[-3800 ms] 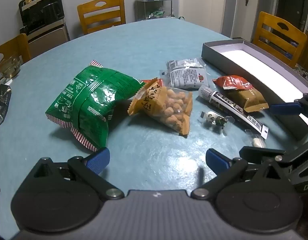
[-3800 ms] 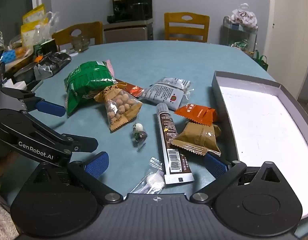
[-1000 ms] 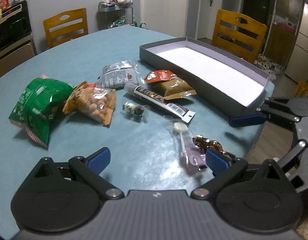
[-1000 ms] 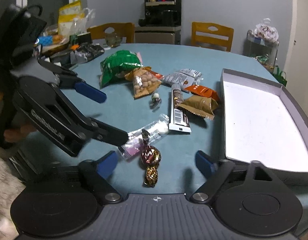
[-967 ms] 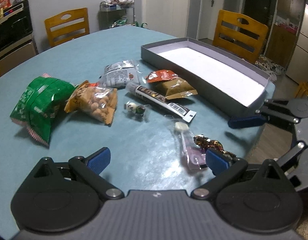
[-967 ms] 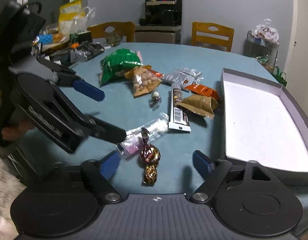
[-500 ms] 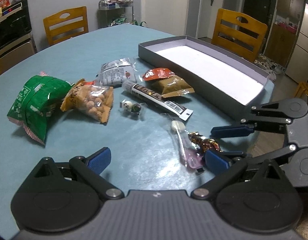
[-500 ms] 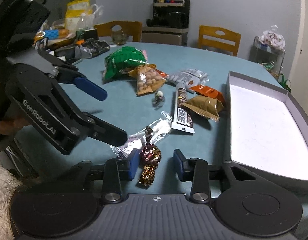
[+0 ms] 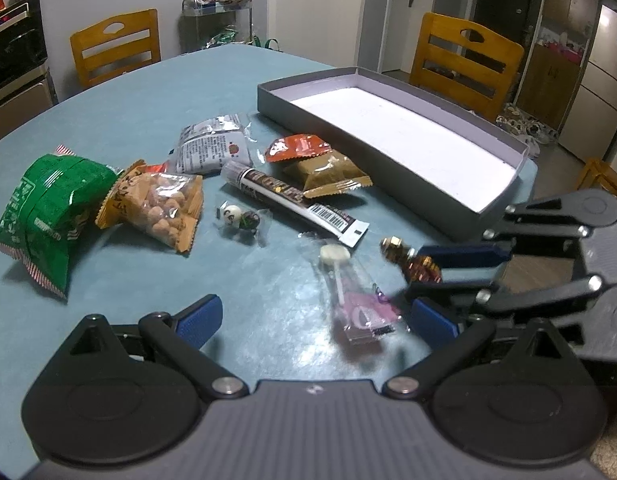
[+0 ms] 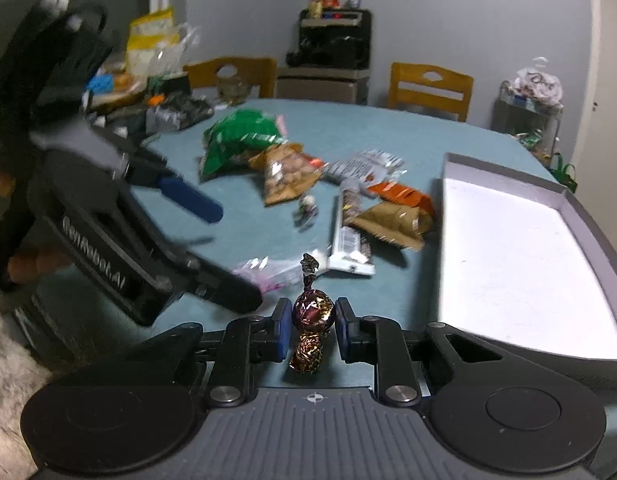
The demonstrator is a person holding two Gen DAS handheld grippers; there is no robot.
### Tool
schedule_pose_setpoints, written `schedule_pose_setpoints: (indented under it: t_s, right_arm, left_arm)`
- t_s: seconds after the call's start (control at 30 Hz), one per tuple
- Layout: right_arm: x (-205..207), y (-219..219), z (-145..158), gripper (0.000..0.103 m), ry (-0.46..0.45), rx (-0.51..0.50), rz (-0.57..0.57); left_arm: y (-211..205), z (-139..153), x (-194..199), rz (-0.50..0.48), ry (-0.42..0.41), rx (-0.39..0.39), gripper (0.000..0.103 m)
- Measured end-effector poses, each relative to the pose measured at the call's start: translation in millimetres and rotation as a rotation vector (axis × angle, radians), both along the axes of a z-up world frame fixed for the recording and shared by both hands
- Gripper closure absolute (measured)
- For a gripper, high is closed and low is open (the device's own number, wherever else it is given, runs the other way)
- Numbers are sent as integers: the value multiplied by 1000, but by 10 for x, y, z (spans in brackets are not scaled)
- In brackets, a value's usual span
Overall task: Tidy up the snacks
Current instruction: 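Carry the chocolate candy and lollipop packet over the grey box with both grippers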
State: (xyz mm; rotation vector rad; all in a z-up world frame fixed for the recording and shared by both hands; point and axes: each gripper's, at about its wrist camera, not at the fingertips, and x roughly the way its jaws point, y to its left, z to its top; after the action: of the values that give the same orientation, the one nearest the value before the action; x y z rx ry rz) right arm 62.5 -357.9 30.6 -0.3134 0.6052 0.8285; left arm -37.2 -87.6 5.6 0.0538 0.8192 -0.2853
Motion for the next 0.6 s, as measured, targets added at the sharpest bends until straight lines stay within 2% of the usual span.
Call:
schedule_pose_setpoints:
  t_s: [0.27,0.37,0.5,0.6]
  right_arm:
    - [84,-187,110,78,-15,44,-56]
    - [117,-229,110,78,-11,53,-74]
    - [136,-269,113,78,-12,64,-91]
    - [143,-280,111,78,-14,67,-93]
  left_arm:
    - [-181,-56,104,-55,-11,17,22]
    - [-249,-104,172,-43,-17,39,31]
    - [-300,-163,241,-33,-35,45,33]
    - [-314,-175,281,-26,-48,36,39]
